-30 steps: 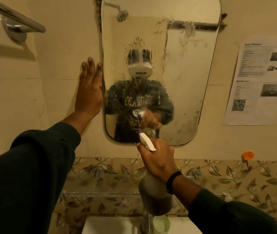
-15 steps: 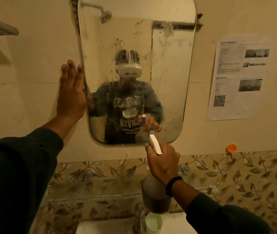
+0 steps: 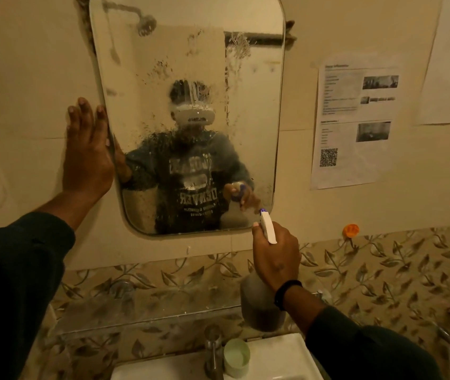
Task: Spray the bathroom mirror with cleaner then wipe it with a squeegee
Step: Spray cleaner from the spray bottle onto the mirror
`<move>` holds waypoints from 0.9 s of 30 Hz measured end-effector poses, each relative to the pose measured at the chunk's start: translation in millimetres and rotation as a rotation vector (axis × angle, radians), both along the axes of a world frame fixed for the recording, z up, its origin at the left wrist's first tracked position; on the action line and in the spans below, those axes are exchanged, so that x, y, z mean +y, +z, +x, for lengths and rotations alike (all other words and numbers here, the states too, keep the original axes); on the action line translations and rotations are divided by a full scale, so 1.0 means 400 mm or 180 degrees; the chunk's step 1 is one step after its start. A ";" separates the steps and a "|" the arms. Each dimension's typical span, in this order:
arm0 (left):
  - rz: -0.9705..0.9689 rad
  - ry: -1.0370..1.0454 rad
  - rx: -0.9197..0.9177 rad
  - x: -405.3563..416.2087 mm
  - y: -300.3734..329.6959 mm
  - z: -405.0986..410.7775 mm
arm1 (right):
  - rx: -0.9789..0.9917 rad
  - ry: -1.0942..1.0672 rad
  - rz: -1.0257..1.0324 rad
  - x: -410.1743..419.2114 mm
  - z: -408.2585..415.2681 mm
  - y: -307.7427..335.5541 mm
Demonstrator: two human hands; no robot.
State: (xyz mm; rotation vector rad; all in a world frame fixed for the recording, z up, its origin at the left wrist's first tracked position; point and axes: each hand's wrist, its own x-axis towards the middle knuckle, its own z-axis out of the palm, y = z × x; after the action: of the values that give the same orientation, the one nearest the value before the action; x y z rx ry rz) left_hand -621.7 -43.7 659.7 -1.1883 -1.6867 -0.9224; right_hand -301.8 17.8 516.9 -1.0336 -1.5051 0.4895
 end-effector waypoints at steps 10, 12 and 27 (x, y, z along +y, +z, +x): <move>-0.0030 -0.0111 -0.0006 0.037 -0.007 -0.064 | 0.0322 -0.0210 -0.0074 0.027 0.037 0.070; -0.0074 -0.0109 -0.0057 0.045 -0.009 -0.078 | 0.0329 -0.0236 -0.0017 0.032 0.038 0.094; -0.0172 -0.0199 -0.0154 0.010 -0.005 -0.038 | 0.0299 0.0239 0.0685 0.004 0.006 0.310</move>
State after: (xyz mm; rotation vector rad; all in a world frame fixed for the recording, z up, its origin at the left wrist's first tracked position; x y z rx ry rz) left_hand -637.0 -39.7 657.7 -1.2703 -1.7309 -0.9559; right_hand -299.2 19.2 640.8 -0.7788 -1.4811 0.4128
